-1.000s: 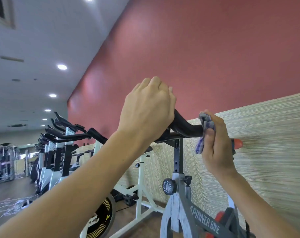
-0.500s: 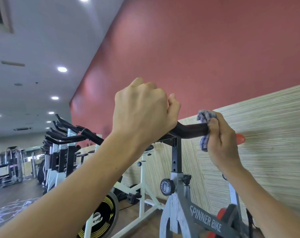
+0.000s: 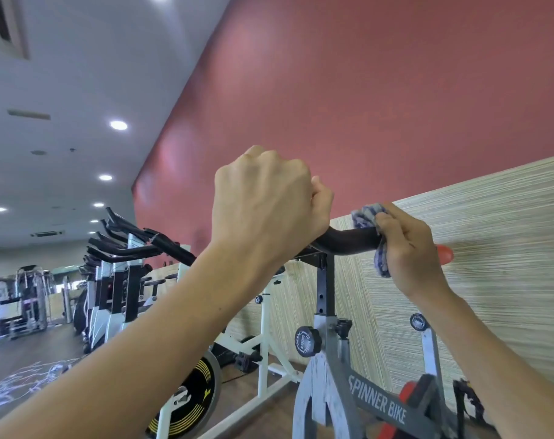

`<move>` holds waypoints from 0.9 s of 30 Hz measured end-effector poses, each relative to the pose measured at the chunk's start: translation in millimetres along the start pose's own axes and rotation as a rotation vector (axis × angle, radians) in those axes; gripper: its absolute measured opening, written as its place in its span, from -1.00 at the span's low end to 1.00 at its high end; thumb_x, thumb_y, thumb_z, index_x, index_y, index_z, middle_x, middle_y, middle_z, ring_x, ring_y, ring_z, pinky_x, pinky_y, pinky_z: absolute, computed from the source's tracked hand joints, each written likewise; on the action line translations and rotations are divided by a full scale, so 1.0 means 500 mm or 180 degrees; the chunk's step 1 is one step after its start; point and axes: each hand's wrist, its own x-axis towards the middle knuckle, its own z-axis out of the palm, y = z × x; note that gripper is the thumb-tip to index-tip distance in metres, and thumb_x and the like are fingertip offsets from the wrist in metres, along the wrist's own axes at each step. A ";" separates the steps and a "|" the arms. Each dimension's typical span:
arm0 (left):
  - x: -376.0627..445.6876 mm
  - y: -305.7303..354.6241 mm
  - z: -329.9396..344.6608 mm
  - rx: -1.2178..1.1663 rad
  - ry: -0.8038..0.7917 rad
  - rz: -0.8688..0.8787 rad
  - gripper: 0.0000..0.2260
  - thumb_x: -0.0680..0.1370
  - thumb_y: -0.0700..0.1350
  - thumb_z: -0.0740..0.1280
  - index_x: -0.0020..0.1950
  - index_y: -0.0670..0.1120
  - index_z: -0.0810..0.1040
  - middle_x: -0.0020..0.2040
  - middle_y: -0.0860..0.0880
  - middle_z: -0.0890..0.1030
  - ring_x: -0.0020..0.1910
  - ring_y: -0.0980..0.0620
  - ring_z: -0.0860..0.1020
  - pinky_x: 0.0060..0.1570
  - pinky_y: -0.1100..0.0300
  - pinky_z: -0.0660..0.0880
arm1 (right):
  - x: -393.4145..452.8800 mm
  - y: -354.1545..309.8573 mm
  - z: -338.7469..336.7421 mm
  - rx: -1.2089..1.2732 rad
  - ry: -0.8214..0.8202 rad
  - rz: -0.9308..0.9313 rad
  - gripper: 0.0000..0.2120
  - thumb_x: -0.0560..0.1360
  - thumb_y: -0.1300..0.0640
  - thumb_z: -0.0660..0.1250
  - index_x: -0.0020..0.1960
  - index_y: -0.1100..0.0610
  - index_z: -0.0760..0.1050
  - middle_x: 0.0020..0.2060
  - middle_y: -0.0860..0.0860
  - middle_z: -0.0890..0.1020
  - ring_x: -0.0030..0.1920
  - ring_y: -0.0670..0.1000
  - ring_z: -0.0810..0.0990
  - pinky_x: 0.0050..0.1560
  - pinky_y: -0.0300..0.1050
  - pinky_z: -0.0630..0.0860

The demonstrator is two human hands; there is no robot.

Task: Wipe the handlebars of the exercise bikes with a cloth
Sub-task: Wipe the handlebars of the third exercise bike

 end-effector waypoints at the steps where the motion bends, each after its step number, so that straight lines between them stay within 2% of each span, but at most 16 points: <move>1: 0.000 0.001 -0.004 -0.0045 -0.0045 0.0013 -0.62 0.38 0.01 0.38 -0.56 -0.05 0.34 -0.46 0.07 -0.08 -0.48 -0.02 0.16 -0.35 0.38 -0.05 | -0.007 -0.019 0.006 0.0063 -0.0077 -0.0068 -0.68 0.62 0.15 0.09 -0.05 0.23 0.60 -0.34 -0.20 0.65 -0.35 -0.11 0.58 -0.28 -0.30 0.43; 2: 0.000 0.001 -0.010 -0.0103 -0.0098 0.0031 -0.62 0.37 0.00 0.40 -0.55 -0.04 0.30 -0.45 0.08 -0.09 -0.48 -0.02 0.16 -0.35 0.38 -0.07 | -0.015 -0.040 0.012 0.0048 -0.0182 -0.0157 -0.70 0.62 0.18 0.10 -0.02 0.20 0.61 -0.37 -0.31 0.62 -0.36 -0.24 0.58 -0.29 -0.42 0.40; 4: 0.000 0.003 -0.020 -0.0197 -0.0241 0.0038 -0.59 0.33 -0.02 0.45 -0.54 -0.03 0.25 -0.43 0.08 -0.11 -0.48 -0.02 0.13 -0.33 0.37 -0.09 | -0.025 -0.068 0.021 -0.0184 -0.0362 -0.0398 -0.72 0.63 0.20 0.11 -0.04 0.07 0.59 -0.41 -0.33 0.58 -0.39 -0.31 0.53 -0.31 -0.46 0.36; 6: 0.003 0.004 -0.031 -0.0174 -0.0430 0.0055 -0.49 0.26 -0.04 0.51 -0.51 -0.02 0.13 -0.42 0.07 -0.13 -0.50 0.01 -0.02 -0.32 0.36 -0.13 | -0.014 -0.076 0.011 -0.0307 -0.0510 -0.0307 -0.71 0.65 0.13 0.12 -0.19 0.05 0.50 -0.45 -0.12 0.52 -0.44 -0.17 0.46 -0.35 -0.27 0.36; 8: 0.003 0.006 -0.054 -0.0060 -0.0725 0.0091 -0.45 0.31 -0.05 0.50 -0.46 -0.05 0.07 -0.44 0.05 -0.06 -0.47 0.07 -0.10 -0.37 0.30 -0.15 | 0.005 -0.074 -0.007 -0.0382 -0.0567 0.0145 -0.62 0.69 0.10 0.13 -0.26 0.12 0.50 -0.48 0.02 0.45 -0.44 -0.03 0.38 -0.33 -0.04 0.36; 11: 0.003 0.006 -0.052 -0.0163 -0.0852 0.0152 -0.57 0.56 -0.08 0.31 -0.38 -0.07 0.13 -0.39 -0.01 0.15 -0.45 0.02 0.05 -0.45 0.18 -0.02 | 0.024 -0.094 -0.017 -0.0574 -0.0483 0.0805 -0.48 0.69 0.19 0.15 -0.44 -0.01 0.44 -0.52 -0.01 0.39 -0.50 -0.06 0.32 -0.43 -0.23 0.30; 13: 0.009 0.008 -0.069 -0.0283 -0.1057 0.0017 -0.59 0.59 -0.09 0.27 -0.36 -0.06 0.13 -0.37 -0.01 0.17 -0.43 0.02 0.07 -0.44 0.17 0.00 | 0.030 -0.111 -0.015 -0.0922 -0.0641 0.0971 -0.55 0.68 0.20 0.16 -0.40 0.05 0.35 -0.52 0.02 0.36 -0.51 -0.04 0.31 -0.48 -0.28 0.26; 15: 0.009 0.005 -0.073 -0.0317 -0.1129 0.0018 -0.52 0.52 -0.09 0.37 -0.38 -0.06 0.07 -0.41 0.00 0.13 -0.45 0.02 0.07 -0.44 0.19 -0.05 | 0.042 -0.124 -0.015 -0.1168 -0.0960 0.1235 -0.63 0.67 0.14 0.15 -0.31 0.14 0.31 -0.56 0.03 0.39 -0.54 0.01 0.35 -0.45 -0.16 0.33; 17: 0.015 -0.008 -0.081 -0.0389 -0.1254 0.0037 -0.31 0.30 -0.07 0.55 -0.38 -0.04 -0.07 -0.49 -0.01 0.07 -0.48 0.00 0.16 -0.42 0.20 -0.06 | 0.064 -0.139 -0.014 -0.1330 -0.1293 0.1605 -0.67 0.67 0.11 0.14 -0.25 0.19 0.34 -0.58 0.00 0.42 -0.57 0.01 0.35 -0.50 -0.19 0.32; 18: 0.020 -0.014 -0.081 -0.0443 -0.1236 0.0065 -0.25 0.21 -0.08 0.59 -0.38 -0.04 -0.10 -0.51 -0.01 0.11 -0.48 -0.03 0.26 -0.39 0.22 0.02 | 0.078 -0.148 -0.011 -0.1392 -0.1459 0.1781 -0.68 0.67 0.11 0.15 -0.23 0.20 0.34 -0.58 0.01 0.42 -0.57 0.01 0.34 -0.54 -0.21 0.30; 19: 0.025 -0.020 -0.079 -0.0543 -0.1352 0.0109 -0.27 0.18 -0.11 0.62 -0.43 -0.02 -0.05 -0.53 -0.01 0.18 -0.46 -0.06 0.38 -0.35 0.19 0.09 | 0.092 -0.153 -0.007 -0.1457 -0.1592 0.1906 -0.69 0.67 0.12 0.16 -0.23 0.19 0.33 -0.56 0.02 0.42 -0.57 0.02 0.34 -0.54 -0.21 0.28; 21: 0.035 -0.029 -0.080 -0.0890 -0.1772 0.0245 -0.51 0.15 -0.18 0.65 -0.56 -0.02 0.29 -0.60 -0.04 0.34 -0.42 -0.11 0.50 -0.33 0.16 0.15 | 0.112 -0.155 0.002 -0.1681 -0.1778 0.2118 -0.71 0.66 0.13 0.17 -0.23 0.17 0.29 -0.47 0.07 0.42 -0.50 0.05 0.35 -0.43 -0.18 0.25; 23: 0.045 -0.038 -0.090 -0.1192 -0.2209 0.0264 -0.71 0.17 -0.20 0.65 -0.50 -0.09 0.52 -0.54 -0.07 0.47 -0.35 -0.13 0.54 -0.37 0.14 0.26 | 0.122 -0.150 0.009 -0.1927 -0.1932 0.2327 -0.71 0.67 0.11 0.16 -0.20 0.14 0.25 -0.33 0.12 0.41 -0.38 0.09 0.36 -0.35 -0.12 0.21; 25: 0.050 -0.047 -0.101 -0.1348 -0.2670 0.0272 -0.79 0.21 -0.18 0.64 -0.39 -0.13 0.61 -0.41 -0.10 0.56 -0.23 -0.16 0.57 -0.30 0.09 0.45 | 0.123 -0.143 0.013 -0.2140 -0.2050 0.2403 -0.71 0.69 0.12 0.16 -0.19 0.13 0.24 -0.21 0.14 0.44 -0.20 0.15 0.42 -0.21 -0.02 0.30; 27: 0.064 -0.059 -0.110 -0.1487 -0.2958 0.0278 -0.87 0.25 -0.21 0.57 -0.29 -0.15 0.65 -0.31 -0.12 0.59 -0.16 -0.16 0.57 -0.21 0.04 0.52 | 0.128 -0.144 0.019 -0.2284 -0.2124 0.2418 -0.78 0.69 0.16 0.17 -0.12 0.17 0.29 -0.07 0.18 0.48 -0.01 0.19 0.46 -0.02 0.03 0.32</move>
